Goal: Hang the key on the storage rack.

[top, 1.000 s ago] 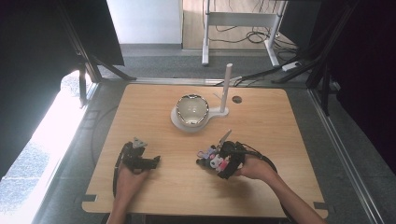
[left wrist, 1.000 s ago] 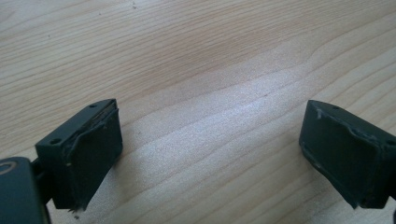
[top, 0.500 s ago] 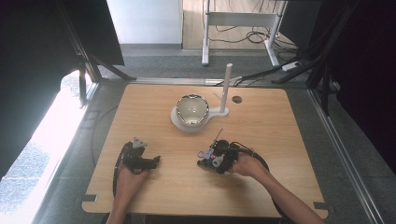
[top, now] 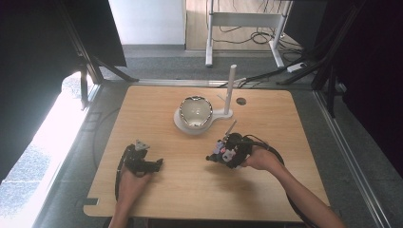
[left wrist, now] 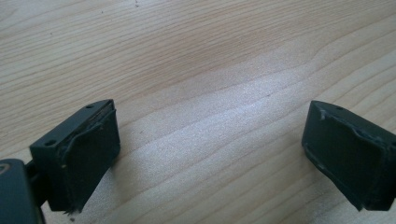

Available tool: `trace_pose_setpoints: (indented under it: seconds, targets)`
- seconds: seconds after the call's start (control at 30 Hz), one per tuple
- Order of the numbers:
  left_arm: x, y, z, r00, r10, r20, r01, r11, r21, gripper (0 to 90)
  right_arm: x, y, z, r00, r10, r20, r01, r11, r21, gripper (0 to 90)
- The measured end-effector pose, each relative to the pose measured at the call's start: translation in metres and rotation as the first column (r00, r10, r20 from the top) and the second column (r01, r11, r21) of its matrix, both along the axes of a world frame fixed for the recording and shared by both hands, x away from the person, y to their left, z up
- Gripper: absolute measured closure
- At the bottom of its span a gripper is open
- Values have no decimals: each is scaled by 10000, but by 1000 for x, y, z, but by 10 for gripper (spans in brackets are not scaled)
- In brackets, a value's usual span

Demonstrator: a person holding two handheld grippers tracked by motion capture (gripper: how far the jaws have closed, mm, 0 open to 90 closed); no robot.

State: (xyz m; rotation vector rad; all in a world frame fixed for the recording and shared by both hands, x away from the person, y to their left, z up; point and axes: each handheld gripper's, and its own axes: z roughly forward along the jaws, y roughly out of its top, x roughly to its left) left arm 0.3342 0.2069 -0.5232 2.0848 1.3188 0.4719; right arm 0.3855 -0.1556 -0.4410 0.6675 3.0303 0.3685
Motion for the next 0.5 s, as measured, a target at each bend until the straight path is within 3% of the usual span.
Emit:
trace_pose_setpoints:
  seconds: [0.3,0.5]
  targets:
    - [0,0,0,10000,40,8,-40,10000,-4,30,14,-15,27,9994,3,334,-7,9999,104,426]
    - [0,0,0,10000,41,4,-41,10000,-7,31,32,-35,50,9989,-332,320,316,9983,497,426]
